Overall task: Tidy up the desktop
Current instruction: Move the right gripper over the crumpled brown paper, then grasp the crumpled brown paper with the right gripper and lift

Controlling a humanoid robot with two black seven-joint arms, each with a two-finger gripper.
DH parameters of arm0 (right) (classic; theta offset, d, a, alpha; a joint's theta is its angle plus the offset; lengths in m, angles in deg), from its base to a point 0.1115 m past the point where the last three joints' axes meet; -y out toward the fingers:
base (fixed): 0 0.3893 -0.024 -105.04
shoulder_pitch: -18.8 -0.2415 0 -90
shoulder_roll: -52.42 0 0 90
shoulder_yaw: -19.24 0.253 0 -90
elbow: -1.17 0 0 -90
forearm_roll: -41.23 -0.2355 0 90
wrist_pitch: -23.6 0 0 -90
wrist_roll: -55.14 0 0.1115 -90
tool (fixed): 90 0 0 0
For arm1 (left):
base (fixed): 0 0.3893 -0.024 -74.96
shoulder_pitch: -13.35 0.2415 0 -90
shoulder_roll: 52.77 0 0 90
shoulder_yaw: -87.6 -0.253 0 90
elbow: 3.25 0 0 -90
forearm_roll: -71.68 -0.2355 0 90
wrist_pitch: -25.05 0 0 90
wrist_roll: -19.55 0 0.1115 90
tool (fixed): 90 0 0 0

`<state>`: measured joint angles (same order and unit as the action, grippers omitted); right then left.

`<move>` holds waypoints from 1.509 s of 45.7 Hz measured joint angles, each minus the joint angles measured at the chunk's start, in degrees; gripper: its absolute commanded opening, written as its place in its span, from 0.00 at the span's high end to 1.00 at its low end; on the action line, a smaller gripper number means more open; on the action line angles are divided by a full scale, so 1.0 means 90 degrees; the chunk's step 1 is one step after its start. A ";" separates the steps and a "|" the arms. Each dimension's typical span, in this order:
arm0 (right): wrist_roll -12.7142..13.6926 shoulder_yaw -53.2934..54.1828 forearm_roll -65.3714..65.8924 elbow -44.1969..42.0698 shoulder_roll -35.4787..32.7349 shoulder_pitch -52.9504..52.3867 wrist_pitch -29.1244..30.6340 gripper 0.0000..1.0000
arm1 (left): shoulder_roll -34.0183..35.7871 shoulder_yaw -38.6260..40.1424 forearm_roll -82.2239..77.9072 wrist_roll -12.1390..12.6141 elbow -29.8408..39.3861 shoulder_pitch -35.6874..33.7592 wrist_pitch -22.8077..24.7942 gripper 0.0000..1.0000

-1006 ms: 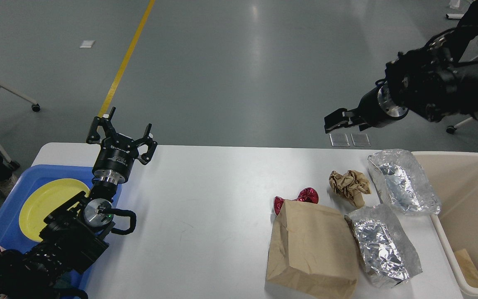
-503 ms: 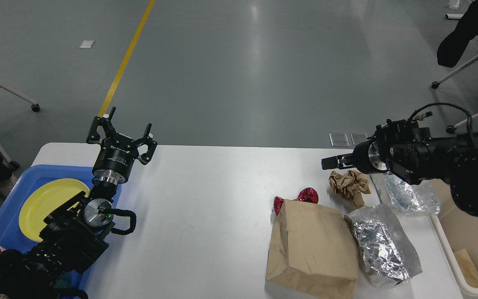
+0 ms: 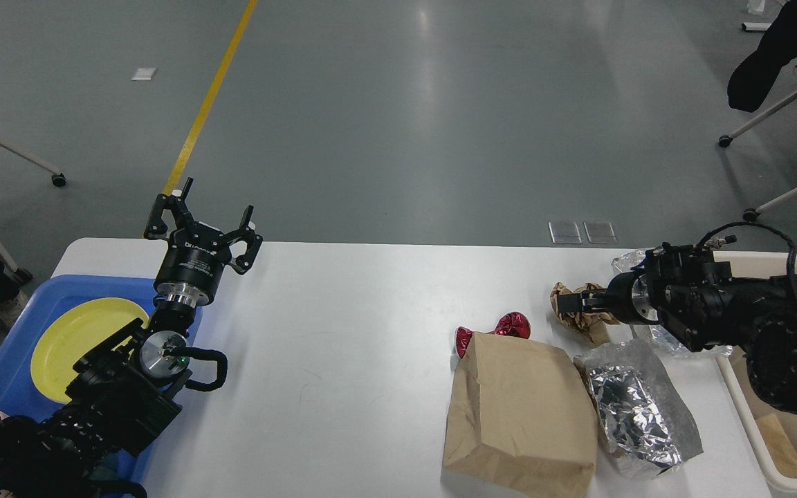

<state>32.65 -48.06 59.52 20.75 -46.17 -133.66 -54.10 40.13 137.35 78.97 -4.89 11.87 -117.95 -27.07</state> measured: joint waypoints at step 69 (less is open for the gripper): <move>0.0086 0.0253 -0.0431 -0.0225 0.0073 0.0713 0.0078 1.00 | 0.0000 0.0000 0.0000 0.0000 0.0000 0.0000 0.0000 0.03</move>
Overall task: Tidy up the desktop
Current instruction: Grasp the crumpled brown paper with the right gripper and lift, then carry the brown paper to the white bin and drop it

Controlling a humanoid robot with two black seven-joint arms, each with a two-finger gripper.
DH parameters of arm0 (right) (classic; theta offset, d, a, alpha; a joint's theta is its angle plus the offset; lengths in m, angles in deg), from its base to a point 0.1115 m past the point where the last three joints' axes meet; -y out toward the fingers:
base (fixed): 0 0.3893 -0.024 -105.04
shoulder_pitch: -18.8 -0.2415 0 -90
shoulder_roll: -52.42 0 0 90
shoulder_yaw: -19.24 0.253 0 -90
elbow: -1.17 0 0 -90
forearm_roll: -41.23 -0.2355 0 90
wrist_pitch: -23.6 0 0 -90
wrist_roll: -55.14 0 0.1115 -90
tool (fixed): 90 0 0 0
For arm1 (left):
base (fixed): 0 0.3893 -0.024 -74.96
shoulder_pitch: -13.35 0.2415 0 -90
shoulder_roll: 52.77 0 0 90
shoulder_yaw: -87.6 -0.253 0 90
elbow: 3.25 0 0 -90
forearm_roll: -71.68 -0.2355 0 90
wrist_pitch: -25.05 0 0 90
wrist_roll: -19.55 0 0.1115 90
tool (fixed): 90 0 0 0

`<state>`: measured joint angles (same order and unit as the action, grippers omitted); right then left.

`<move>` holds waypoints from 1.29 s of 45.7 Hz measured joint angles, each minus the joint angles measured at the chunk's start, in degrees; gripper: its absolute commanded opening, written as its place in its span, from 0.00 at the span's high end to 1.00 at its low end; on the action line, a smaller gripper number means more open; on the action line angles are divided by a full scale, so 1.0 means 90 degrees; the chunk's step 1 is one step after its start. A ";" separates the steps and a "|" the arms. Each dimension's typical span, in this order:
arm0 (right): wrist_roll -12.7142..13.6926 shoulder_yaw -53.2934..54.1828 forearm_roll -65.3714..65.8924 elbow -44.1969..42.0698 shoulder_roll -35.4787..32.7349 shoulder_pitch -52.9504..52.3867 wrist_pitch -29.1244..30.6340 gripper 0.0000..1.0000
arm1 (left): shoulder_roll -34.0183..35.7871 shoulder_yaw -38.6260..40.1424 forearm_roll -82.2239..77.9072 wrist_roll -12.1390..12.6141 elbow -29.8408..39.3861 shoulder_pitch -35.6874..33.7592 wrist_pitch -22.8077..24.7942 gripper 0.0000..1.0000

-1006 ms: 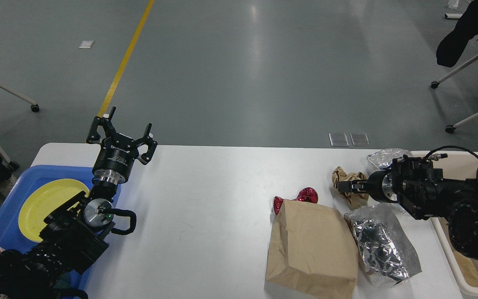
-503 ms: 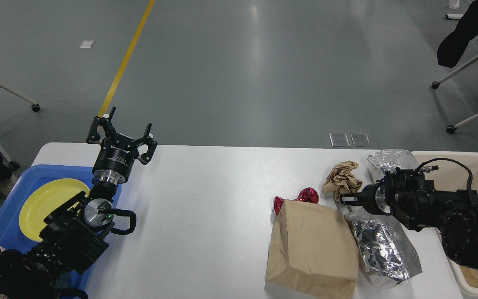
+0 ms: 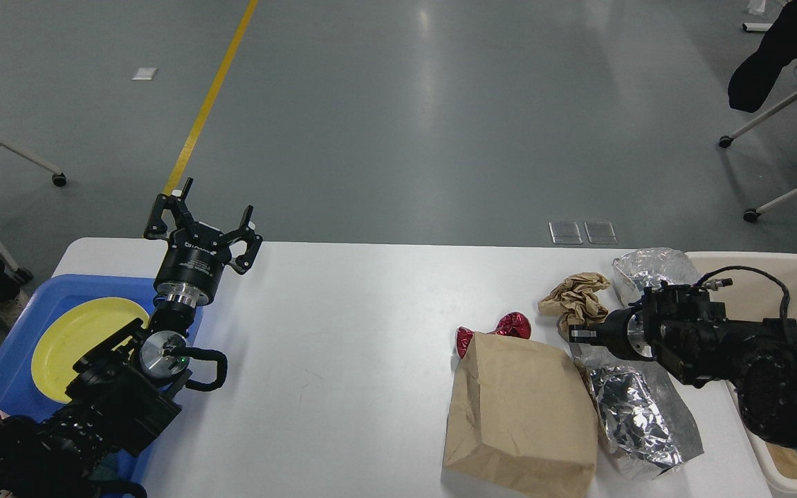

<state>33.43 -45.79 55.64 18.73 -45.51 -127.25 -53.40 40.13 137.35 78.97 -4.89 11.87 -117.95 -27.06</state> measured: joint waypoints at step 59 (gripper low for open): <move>-0.0010 -0.1730 0.0109 0.2092 -0.2822 -0.6402 0.4665 1.00 | 0.0000 0.0000 0.0000 0.0000 0.0000 0.0000 0.0000 0.03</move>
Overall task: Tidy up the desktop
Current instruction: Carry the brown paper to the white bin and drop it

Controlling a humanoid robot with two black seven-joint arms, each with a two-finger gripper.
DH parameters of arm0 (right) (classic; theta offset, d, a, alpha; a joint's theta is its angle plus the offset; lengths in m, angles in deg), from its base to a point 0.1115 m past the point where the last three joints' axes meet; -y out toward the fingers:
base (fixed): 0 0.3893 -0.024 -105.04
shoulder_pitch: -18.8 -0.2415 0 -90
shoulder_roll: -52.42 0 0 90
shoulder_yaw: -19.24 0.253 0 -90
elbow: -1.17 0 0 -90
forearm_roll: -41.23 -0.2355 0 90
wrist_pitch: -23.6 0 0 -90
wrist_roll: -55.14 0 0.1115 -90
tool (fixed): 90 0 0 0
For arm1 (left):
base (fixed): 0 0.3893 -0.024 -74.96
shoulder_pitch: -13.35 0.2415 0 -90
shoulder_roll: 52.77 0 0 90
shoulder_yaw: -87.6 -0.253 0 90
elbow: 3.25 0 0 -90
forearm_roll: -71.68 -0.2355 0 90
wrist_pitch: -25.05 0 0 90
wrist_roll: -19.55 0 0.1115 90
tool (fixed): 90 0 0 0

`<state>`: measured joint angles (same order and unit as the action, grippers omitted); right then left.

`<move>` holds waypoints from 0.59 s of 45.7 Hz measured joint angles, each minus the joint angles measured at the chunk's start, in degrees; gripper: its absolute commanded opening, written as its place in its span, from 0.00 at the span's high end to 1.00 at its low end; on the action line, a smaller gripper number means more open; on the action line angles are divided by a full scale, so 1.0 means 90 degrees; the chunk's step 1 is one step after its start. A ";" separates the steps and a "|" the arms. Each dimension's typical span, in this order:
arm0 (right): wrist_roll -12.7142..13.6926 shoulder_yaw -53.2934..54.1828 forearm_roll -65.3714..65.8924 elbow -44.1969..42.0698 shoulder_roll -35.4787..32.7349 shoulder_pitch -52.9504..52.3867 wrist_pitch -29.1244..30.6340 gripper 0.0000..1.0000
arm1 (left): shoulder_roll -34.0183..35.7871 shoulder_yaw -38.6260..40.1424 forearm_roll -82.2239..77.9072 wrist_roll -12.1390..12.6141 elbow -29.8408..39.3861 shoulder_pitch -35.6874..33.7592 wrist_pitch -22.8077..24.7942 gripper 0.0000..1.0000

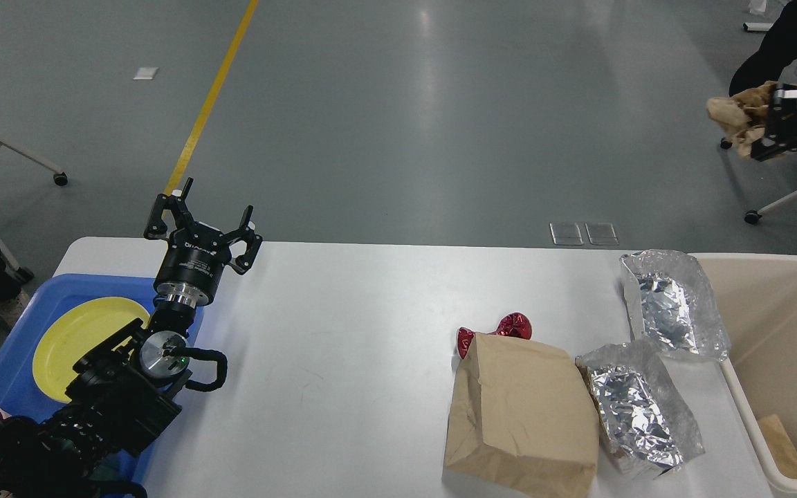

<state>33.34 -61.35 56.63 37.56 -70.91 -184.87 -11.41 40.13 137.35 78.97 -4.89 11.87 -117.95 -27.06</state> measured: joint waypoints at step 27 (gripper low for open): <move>0.0019 -0.1168 -0.0058 -0.0260 -0.1809 0.1414 -0.1811 1.00 | 0.0000 0.0000 0.0000 0.0000 0.0000 0.0000 0.0000 0.03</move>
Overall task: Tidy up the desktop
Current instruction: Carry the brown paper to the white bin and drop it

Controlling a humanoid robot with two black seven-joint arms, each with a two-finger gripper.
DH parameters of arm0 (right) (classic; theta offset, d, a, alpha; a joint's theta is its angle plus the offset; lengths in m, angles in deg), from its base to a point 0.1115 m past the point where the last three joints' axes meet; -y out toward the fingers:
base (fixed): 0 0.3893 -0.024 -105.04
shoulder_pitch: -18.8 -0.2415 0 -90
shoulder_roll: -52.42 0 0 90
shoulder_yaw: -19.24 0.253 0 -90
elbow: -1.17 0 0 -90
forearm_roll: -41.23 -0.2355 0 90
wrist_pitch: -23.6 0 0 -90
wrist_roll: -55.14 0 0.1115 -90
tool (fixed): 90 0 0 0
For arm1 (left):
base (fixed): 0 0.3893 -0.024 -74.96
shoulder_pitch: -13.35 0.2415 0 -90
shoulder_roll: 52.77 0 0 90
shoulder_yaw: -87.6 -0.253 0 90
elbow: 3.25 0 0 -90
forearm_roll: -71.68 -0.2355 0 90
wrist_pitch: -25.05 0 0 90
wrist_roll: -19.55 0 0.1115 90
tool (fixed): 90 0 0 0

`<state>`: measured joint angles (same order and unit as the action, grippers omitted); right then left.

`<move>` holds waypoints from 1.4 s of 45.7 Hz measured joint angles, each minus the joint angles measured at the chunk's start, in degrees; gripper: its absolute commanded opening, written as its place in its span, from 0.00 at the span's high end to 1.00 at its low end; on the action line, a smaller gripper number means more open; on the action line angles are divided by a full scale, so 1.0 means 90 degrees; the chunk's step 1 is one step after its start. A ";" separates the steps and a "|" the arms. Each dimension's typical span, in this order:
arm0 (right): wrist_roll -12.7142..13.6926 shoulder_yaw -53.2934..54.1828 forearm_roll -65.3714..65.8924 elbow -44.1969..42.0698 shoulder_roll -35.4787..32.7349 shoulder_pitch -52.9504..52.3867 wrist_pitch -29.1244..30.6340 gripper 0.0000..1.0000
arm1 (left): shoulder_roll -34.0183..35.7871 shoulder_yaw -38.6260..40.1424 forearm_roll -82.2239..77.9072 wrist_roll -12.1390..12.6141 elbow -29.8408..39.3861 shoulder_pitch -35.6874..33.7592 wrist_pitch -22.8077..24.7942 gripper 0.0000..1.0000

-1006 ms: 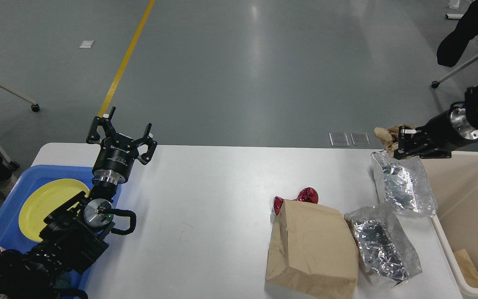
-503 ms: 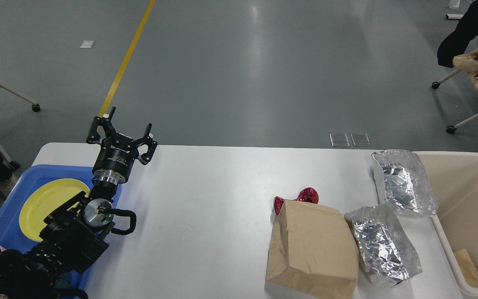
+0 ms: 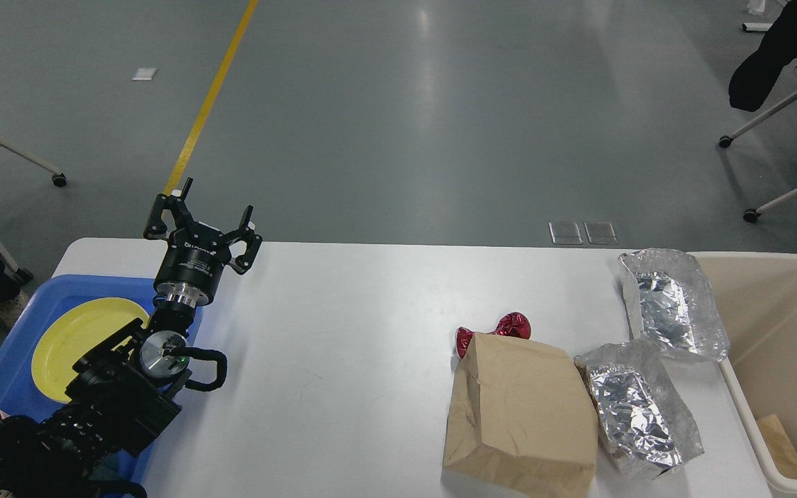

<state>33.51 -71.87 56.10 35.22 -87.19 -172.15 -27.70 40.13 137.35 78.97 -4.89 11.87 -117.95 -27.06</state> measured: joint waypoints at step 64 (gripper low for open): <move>-0.0024 0.4290 -0.1291 -0.0831 0.0435 0.5891 -0.3957 0.07 | 0.0000 0.0000 0.0000 0.0000 0.0000 0.0000 0.0000 0.04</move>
<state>33.29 -33.26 44.48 27.74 -83.27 -119.13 -63.31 40.13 137.35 78.97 -4.89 11.87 -117.95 -27.06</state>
